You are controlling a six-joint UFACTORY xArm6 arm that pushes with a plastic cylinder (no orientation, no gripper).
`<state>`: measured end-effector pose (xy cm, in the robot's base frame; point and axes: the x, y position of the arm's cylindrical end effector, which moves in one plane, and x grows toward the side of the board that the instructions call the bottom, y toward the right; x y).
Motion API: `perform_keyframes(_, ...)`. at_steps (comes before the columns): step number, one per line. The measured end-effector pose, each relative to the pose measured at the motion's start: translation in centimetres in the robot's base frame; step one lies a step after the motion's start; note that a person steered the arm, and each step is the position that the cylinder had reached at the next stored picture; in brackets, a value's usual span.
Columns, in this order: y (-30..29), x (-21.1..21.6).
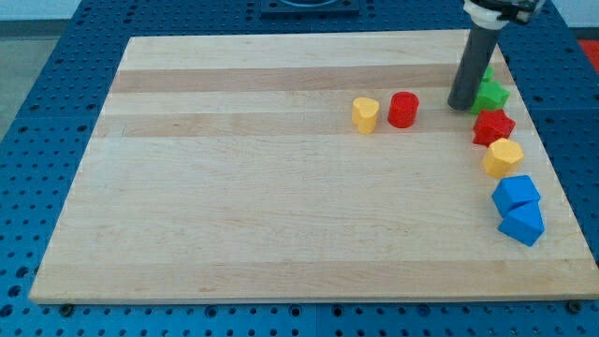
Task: Push the red circle to the center
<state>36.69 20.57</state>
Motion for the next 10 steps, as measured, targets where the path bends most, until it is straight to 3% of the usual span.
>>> perform_keyframes(1,-0.2,2.3)
perform_keyframes(3,-4.7,3.0)
perform_keyframes(6,-7.7,-1.5)
perform_keyframes(10,-13.8,-3.2)
